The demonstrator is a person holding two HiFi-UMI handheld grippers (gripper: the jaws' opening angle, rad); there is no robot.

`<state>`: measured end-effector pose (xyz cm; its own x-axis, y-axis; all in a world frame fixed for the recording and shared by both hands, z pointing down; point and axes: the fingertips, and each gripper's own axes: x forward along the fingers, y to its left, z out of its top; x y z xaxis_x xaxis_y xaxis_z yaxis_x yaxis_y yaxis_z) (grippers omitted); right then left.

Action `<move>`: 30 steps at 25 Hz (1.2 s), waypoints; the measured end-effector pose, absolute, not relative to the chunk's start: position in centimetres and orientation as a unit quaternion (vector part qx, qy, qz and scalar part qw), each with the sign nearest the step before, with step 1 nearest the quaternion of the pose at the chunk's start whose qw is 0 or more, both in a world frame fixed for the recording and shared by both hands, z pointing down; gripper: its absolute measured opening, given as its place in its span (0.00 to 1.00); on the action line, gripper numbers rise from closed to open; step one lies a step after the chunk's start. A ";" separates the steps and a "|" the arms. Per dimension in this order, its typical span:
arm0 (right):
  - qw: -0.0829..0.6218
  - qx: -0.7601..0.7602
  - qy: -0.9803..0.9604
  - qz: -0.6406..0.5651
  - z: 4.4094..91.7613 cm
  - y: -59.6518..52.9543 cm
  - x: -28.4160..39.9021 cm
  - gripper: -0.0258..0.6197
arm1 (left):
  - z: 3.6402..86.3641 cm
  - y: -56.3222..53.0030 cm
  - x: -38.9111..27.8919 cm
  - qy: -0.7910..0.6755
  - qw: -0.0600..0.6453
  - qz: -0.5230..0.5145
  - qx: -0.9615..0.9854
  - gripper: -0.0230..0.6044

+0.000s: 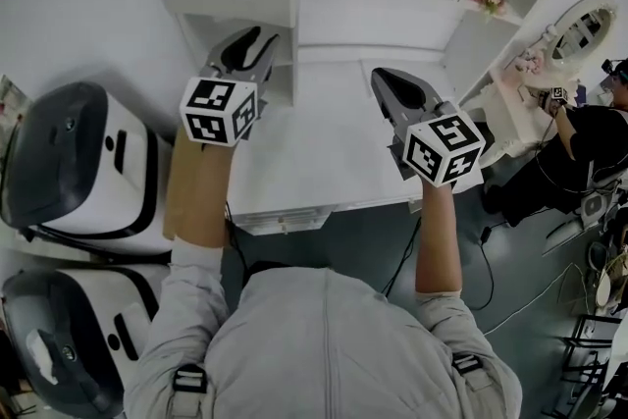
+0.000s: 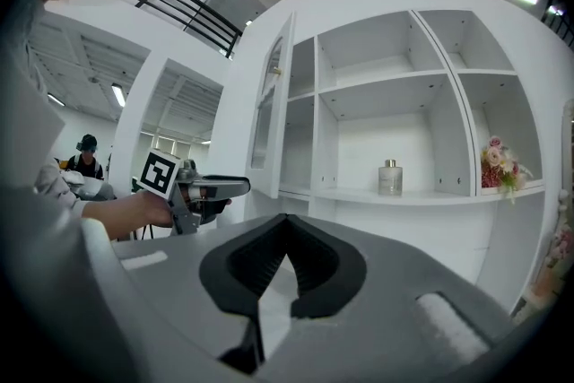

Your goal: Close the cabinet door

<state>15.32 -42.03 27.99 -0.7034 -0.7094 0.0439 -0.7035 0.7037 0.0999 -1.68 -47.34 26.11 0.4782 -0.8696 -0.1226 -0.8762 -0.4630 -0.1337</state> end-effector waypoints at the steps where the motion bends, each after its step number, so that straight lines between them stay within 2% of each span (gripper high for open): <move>1: 0.039 0.384 -0.922 -0.037 28.0 -42.4 15.4 0.04 | 26.2 -47.8 -1.4 0.511 0.090 0.015 -0.855 0.28; 3: 0.036 0.387 -0.921 -0.034 28.2 -43.2 15.2 0.04 | 26.3 -48.8 -1.3 0.517 0.091 0.000 -0.851 0.24; 7: 0.029 0.399 -0.916 -0.028 28.3 -45.0 14.4 0.04 | 26.0 -51.1 -1.3 0.522 0.100 -0.023 -0.847 0.22; 14: 0.015 0.433 -0.901 -0.013 29.0 -47.8 13.4 0.04 | 25.4 -55.2 -1.9 0.482 0.074 -0.003 -0.873 0.06; 26: 0.022 0.480 -0.877 0.004 30.1 -50.5 14.3 0.04 | 25.4 -59.4 0.5 0.410 0.076 -0.004 -0.909 0.06; 30: 0.027 0.484 -0.875 -0.001 29.8 -50.3 14.4 0.04 | 24.9 -59.7 1.4 0.417 0.104 -0.007 -0.903 0.06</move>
